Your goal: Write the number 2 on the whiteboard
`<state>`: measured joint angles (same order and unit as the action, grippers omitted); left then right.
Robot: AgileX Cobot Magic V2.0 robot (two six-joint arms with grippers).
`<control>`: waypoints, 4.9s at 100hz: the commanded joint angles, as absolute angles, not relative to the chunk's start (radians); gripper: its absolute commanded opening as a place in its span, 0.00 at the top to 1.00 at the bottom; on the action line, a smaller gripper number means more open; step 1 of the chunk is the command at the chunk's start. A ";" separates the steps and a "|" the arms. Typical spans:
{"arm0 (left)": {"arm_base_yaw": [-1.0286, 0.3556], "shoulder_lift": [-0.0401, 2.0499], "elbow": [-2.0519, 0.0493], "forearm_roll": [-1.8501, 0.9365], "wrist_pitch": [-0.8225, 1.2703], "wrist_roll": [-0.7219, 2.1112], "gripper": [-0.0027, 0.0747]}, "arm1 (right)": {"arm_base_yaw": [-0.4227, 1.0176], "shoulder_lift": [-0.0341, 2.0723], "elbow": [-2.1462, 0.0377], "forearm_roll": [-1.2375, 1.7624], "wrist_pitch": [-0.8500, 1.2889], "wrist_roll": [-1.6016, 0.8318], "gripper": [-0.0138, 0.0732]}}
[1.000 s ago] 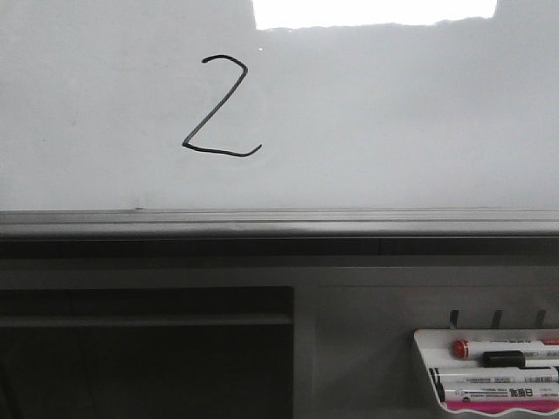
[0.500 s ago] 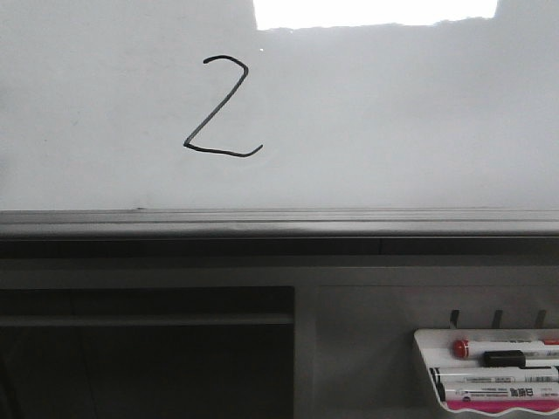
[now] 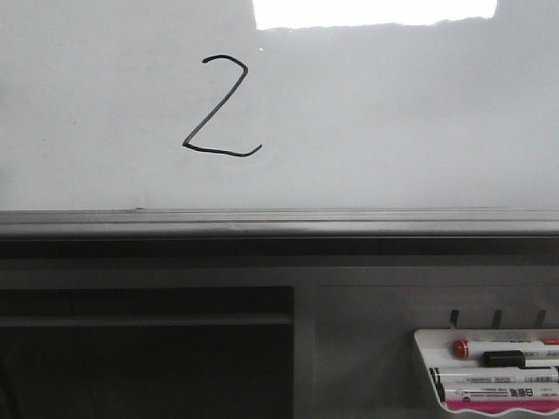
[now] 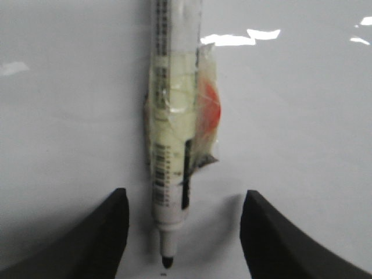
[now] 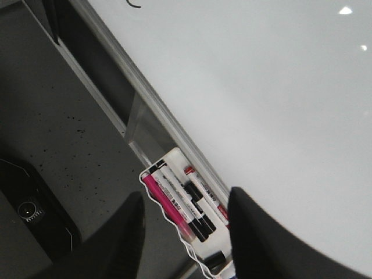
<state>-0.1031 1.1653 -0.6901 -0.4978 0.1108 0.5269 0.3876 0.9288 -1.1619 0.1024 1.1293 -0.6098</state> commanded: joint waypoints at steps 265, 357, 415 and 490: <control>-0.042 -0.018 0.014 -0.100 -0.165 0.109 0.99 | 0.381 0.380 -0.415 -0.374 0.223 0.335 0.93; -0.042 -0.018 0.014 -0.100 -0.165 0.109 0.99 | 0.018 -0.018 0.023 -0.222 -0.181 0.338 0.93; -0.042 -0.018 0.014 -0.100 -0.165 0.109 0.99 | 0.018 -0.026 0.037 0.011 -0.163 0.005 0.93; -0.042 -0.018 0.014 -0.100 -0.165 0.109 0.99 | 0.018 -0.026 0.037 -0.048 -0.152 0.005 0.93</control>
